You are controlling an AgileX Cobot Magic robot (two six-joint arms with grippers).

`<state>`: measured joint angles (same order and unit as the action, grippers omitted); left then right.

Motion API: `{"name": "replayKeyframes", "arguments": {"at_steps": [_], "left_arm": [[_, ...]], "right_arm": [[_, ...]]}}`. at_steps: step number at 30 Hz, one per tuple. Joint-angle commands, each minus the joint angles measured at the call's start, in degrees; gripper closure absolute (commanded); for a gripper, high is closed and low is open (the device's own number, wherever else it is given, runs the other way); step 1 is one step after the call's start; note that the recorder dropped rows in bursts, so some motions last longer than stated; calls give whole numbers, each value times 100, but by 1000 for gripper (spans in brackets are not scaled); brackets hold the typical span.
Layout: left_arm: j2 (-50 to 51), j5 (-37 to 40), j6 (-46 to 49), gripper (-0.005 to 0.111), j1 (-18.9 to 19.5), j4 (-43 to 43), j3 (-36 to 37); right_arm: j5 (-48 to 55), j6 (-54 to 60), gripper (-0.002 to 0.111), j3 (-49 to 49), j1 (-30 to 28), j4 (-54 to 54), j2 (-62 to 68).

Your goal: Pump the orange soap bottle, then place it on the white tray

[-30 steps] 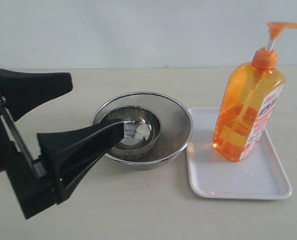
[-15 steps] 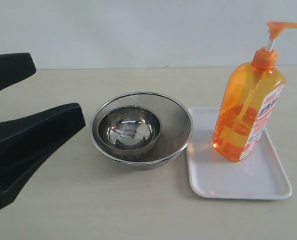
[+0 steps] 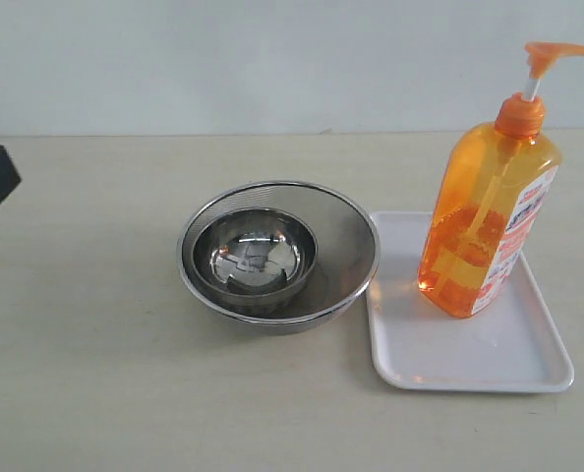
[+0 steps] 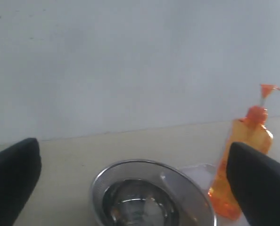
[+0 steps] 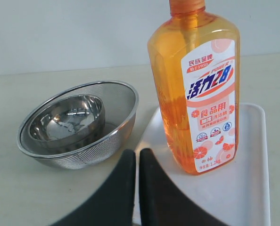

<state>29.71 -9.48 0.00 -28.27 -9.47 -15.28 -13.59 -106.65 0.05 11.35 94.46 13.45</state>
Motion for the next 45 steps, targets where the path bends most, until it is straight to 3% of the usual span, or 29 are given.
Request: {"name": "replayKeyframes", "arguments": {"at_steps": [1, 4, 6, 10, 15, 19, 29, 33, 40, 41, 45], "left_arm": [[-866, 99, -313, -3, 752, -62, 614], [-1447, 232, -345, -3, 1117, -62, 866], [-2023, 1028, -550, -3, 1404, -62, 893], [-2541, 1555, -564, -3, 1789, -62, 893], [-2829, 1525, -564, -3, 2089, -62, 893], [-2971, 1060, -564, -3, 2274, -62, 893], [-2971, 1020, -692, -1, 2374, -62, 893], [-2971, 1035, -808, 21, 2566, -62, 893], [-2971, 1143, -1159, 96, 2568, -62, 893], [-2971, 1233, -1129, 102, 2568, -32, 893], [-2971, 1575, -891, 102, 2646, 252, 893]], "right_arm": [[-50, 12, 108, -5, -2, -5, -21], [-137, 12, 108, -5, -2, -5, -21], [-137, 12, 108, -5, -2, -5, -21], [-137, 12, 108, -5, -2, -5, -21], [-137, 12, 108, -5, -2, -5, -21], [-137, 12, 108, -5, -2, -5, -21], [-137, 12, 108, -5, -2, -5, -21], [-137, 12, 108, -5, -2, -5, -21], [-138, 0, 108, -5, -2, -5, -21], [-138, 0, 108, -5, -2, -5, -21], [-138, 0, 108, -5, -2, -5, -21]]}}
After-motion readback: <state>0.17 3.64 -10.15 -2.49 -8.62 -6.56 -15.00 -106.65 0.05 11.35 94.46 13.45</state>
